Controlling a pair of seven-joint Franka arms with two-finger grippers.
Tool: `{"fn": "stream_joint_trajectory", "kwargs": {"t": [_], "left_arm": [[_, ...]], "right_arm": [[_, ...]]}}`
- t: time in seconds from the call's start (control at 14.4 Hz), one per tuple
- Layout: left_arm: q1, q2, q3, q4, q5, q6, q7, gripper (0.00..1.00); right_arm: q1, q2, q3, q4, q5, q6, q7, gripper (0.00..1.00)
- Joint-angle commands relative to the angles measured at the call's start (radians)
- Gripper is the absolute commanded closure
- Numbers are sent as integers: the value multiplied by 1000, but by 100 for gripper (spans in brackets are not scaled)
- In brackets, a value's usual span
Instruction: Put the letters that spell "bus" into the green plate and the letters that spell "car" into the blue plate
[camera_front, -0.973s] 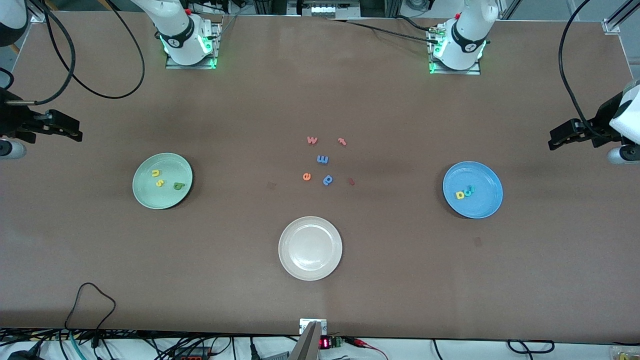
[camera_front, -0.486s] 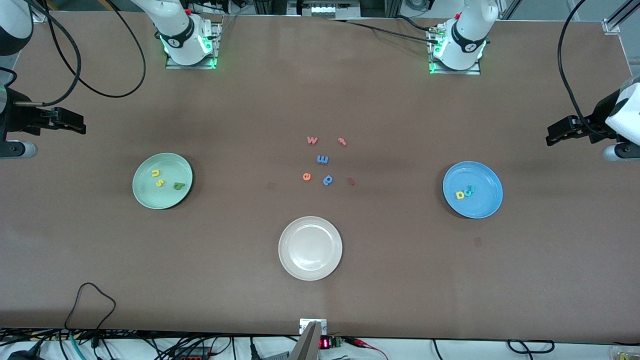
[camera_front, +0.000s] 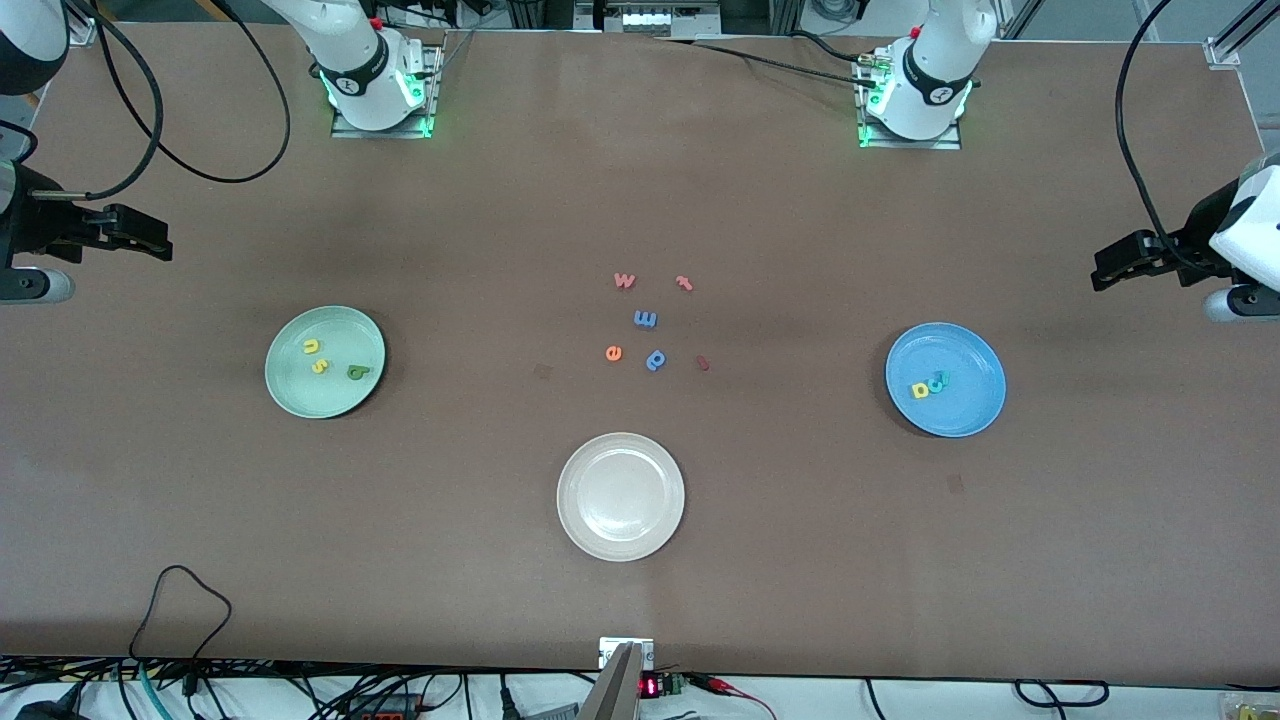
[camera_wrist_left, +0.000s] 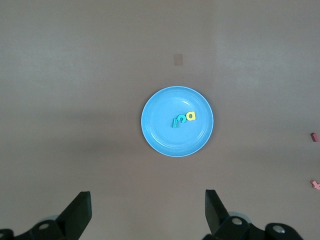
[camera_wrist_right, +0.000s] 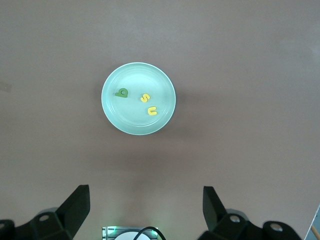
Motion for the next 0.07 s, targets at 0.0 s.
{"fn": "stream_joint_trajectory", "kwargs": {"t": [0.0], "left_arm": [[2,-27,-1,-21,-14,-7,23,0]], "right_arm": [[-7,-26,3,-29,-6,18,6,0]]}}
